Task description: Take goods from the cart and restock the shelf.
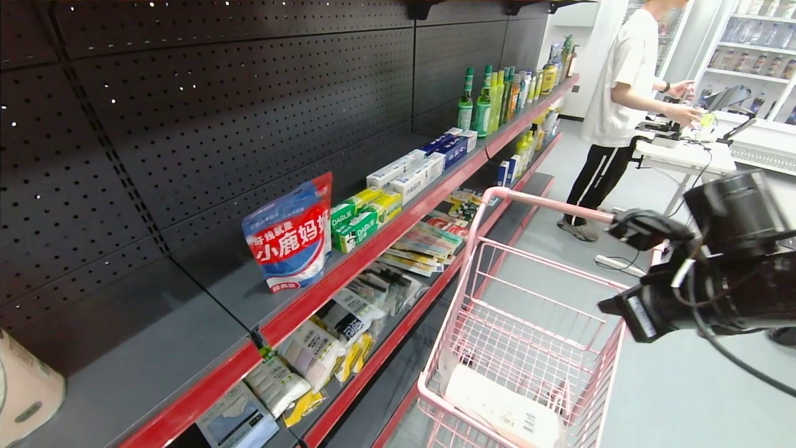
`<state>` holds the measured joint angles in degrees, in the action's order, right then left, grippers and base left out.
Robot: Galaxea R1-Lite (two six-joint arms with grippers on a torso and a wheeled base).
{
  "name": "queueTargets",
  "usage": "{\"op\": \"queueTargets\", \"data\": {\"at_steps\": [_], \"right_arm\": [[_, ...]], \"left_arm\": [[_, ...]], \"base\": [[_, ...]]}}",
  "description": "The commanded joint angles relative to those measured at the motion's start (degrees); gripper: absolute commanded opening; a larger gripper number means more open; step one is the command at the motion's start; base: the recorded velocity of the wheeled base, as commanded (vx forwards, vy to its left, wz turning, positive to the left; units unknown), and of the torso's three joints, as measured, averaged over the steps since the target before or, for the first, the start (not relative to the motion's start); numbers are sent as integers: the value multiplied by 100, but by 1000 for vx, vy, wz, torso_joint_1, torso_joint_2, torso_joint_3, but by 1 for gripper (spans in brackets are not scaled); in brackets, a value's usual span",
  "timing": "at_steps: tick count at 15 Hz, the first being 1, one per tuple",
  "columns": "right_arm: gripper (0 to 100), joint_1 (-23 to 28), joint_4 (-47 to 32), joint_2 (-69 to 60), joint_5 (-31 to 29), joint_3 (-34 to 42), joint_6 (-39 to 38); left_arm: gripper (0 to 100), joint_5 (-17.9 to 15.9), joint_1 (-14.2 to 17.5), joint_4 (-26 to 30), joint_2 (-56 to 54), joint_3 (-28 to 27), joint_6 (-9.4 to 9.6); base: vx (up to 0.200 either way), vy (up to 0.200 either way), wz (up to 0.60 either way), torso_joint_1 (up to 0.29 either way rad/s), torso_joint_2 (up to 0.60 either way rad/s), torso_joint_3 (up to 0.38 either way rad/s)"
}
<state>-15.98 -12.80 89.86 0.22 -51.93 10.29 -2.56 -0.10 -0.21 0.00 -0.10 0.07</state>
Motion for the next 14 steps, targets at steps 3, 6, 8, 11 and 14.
{"op": "queueTargets", "data": {"at_steps": [3, 6, 8, 11, 14], "right_arm": [[0, -617, -144, 1913, 224, -274, 957], [0, -625, -135, 2299, 268, -441, 1432], [0, -617, -109, 2317, 576, -520, 1485], [0, -494, -74, 2370, 1147, -564, 1494], [100, -555, -91, 2449, 1657, -757, 1450]], "left_arm": [[100, 1, 1, -6, 9, 1, 1], [100, 1, 1, -6, 9, 1, 1], [100, 1, 1, -6, 9, 1, 1], [100, 1, 1, 3, 9, 1, 1], [100, 1, 1, 3, 9, 1, 1]], "base": [[0, 0, 0, 0, 0, 0], [0, 0, 0, 0, 0, 0], [0, 0, 0, 0, 0, 0], [0, 0, 0, 0, 0, 0], [0, 0, 0, 0, 0, 0]]}}
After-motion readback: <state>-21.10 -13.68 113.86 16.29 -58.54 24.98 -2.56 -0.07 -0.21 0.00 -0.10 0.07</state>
